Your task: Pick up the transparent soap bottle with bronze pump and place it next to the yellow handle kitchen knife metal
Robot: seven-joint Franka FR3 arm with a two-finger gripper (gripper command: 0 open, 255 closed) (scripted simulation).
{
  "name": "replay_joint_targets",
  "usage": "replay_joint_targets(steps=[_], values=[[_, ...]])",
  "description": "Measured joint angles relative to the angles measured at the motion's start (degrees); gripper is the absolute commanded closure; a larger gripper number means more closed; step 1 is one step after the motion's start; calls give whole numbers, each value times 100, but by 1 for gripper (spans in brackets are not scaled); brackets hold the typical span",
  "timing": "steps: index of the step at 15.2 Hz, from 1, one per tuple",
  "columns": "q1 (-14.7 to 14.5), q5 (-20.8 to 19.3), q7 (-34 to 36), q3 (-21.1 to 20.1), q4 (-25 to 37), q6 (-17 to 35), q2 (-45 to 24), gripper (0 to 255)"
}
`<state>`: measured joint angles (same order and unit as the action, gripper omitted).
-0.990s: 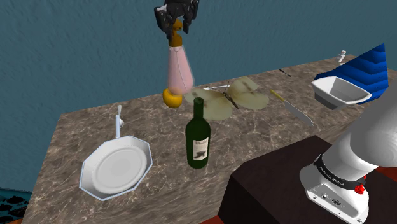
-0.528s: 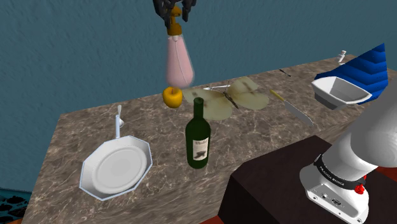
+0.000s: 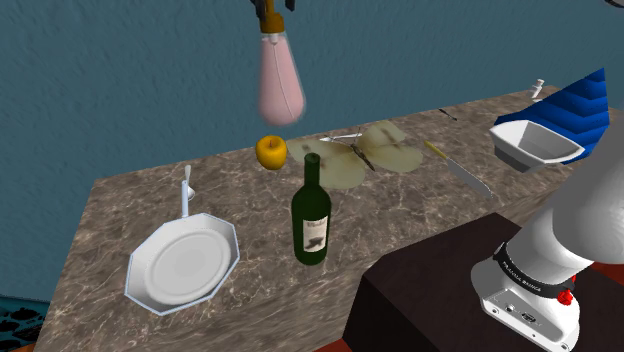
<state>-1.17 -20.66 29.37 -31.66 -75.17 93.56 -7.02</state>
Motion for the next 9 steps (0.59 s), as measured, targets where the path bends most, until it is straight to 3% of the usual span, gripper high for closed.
replay_joint_targets(steps=[9], values=[[-374, -432, -109, -73, 1562, -1027, -634, 255]])
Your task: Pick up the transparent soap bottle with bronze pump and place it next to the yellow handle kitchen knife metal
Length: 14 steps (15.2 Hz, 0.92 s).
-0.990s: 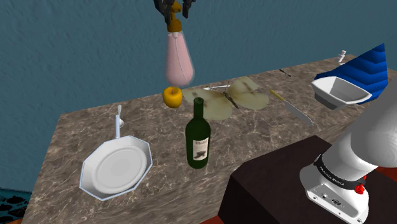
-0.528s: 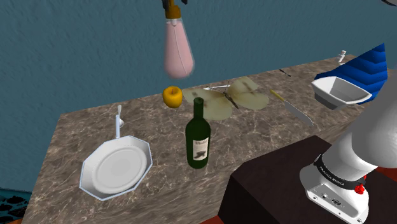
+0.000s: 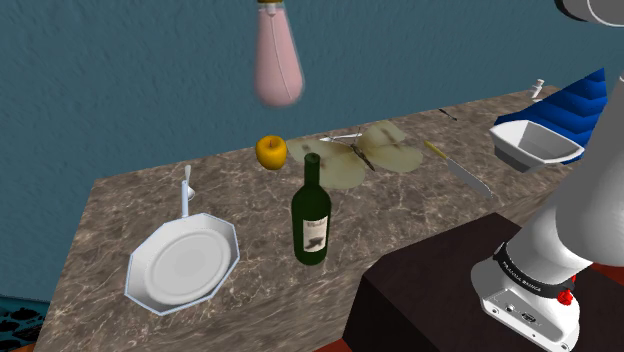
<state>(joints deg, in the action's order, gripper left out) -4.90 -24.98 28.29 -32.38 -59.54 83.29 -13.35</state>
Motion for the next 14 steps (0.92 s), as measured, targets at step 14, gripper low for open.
replay_joint_targets(steps=[14], values=[[940, 679, -880, 144, -453, -63, 880, 255]])
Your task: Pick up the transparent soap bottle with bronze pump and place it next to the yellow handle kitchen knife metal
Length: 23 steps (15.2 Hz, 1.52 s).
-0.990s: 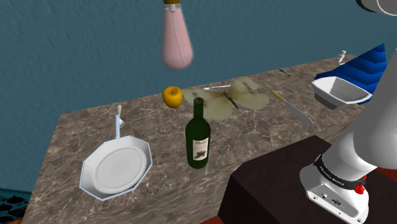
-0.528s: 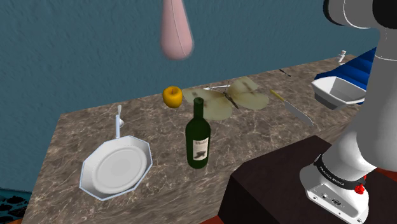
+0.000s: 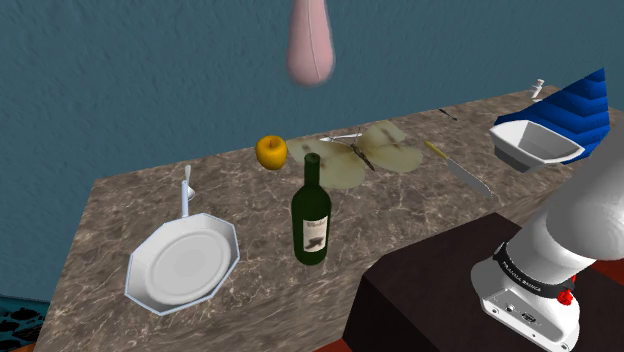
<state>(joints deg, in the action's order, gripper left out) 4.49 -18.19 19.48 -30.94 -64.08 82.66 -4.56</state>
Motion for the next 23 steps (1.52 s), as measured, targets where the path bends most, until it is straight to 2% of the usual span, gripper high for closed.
replay_joint_targets(steps=[4, 10, 15, 23], values=[[513, 646, -646, 426, -937, 407, 803, 255], [910, 1260, -1643, 1190, -1985, 778, 1726, 255], [1113, 1487, -2391, 1764, -2432, 917, 2124, 255], [1409, 1676, -3568, 2661, -2786, 1021, 2439, 255]])
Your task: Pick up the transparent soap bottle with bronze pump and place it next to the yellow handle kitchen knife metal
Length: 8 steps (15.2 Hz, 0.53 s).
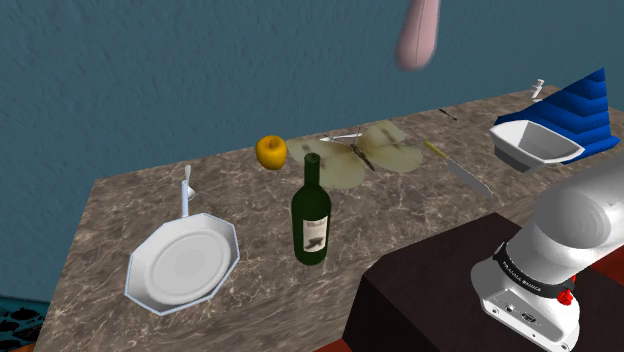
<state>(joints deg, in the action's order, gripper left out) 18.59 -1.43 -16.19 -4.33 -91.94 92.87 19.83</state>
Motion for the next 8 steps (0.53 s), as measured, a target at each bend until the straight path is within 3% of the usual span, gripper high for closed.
replay_joint_targets(steps=[8], values=[[298, 136, -1157, 872, 131, 40, -156, 255]])
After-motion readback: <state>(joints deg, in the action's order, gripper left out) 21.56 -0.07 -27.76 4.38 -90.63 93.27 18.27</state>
